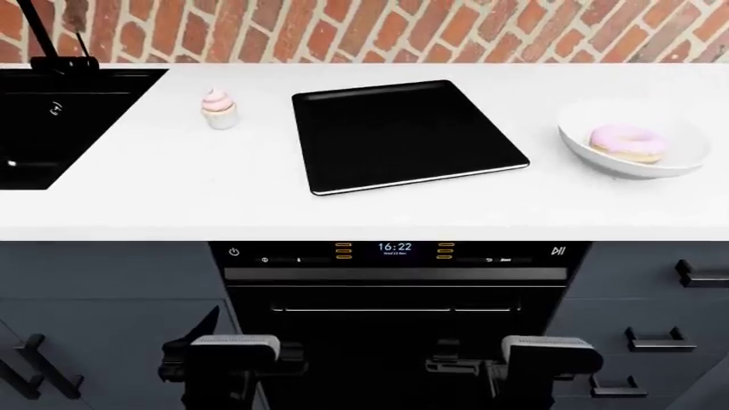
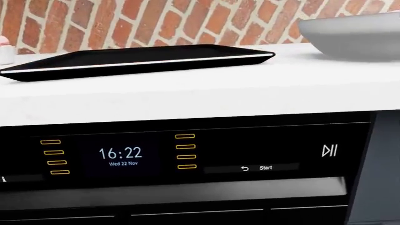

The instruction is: Pick up the bowl with donut and place it on the tray. Pick up the cupcake and place it on the tray.

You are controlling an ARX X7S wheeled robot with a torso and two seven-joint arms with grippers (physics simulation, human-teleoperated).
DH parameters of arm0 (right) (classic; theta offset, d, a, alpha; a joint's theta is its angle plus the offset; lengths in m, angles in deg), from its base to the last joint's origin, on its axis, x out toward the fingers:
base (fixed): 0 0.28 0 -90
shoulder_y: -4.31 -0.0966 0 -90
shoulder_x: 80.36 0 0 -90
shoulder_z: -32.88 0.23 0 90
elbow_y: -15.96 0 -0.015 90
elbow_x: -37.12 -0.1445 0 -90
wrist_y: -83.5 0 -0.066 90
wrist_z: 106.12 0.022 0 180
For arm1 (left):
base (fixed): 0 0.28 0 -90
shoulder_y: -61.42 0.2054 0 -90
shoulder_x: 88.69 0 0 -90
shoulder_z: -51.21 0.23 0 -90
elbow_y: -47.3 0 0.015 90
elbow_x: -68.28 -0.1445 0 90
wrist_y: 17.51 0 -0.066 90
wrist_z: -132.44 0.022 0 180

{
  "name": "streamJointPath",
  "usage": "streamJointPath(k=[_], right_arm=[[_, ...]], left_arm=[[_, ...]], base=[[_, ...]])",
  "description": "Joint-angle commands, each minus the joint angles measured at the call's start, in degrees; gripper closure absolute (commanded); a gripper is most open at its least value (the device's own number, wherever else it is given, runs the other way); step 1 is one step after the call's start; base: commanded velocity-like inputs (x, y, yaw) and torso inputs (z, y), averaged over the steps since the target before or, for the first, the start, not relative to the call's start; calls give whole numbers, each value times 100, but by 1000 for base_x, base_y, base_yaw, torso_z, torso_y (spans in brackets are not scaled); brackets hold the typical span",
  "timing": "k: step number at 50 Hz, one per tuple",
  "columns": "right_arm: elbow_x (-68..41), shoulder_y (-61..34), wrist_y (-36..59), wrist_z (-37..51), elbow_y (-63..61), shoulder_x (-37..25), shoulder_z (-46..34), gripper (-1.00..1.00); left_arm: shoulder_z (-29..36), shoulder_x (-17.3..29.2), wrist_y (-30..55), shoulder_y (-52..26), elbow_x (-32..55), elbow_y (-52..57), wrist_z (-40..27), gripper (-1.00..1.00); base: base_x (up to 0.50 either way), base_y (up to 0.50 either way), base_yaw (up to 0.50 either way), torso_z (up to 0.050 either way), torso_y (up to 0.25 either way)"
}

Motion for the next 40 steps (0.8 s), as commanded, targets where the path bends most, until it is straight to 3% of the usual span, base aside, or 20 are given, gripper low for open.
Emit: streamJointPath(k=[1,6,11,14,17,21,30,40], right_arm=[[-318,-2,501,23,-317,-128,-40,-100],[-1315,256,2985,459,-3226,-703,418,-100],[-4154,-850,6338,1778,-5678,-1208,2110,-100],[-6632,-2033,7648,3582,-5876,-1748,3139,-100],[-8999,-2884,7392,5549,-5513,-2737,2920,-100],[-10024,-3702,6980,6569,-5262,-3538,2426,-100],[-10927,-4746,6471,7455,-5093,-4482,1864,-100],[-11098,-4820,6330,7611,-5137,-4737,1812,-100]], left_arm=[[95,169,685,4,265,471,11,-100],[249,1002,2880,-187,609,2958,444,-100],[-40,1666,5542,-1920,1515,4828,835,-100],[-435,1653,6771,-3088,2065,5188,948,-100],[-839,1563,7592,-3974,2405,5256,993,-100],[-1226,1440,8181,-4743,2588,5202,962,-100],[-1786,1359,8837,-5607,3142,5113,507,-100],[-1968,1537,8797,-5837,4155,4892,-369,-100]], base=[[0,0,0,0,0],[0,0,0,0,0],[0,0,0,0,0],[0,0,0,0,0],[0,0,0,0,0],[0,0,0,0,0],[0,0,0,0,0],[0,0,0,0,0]])
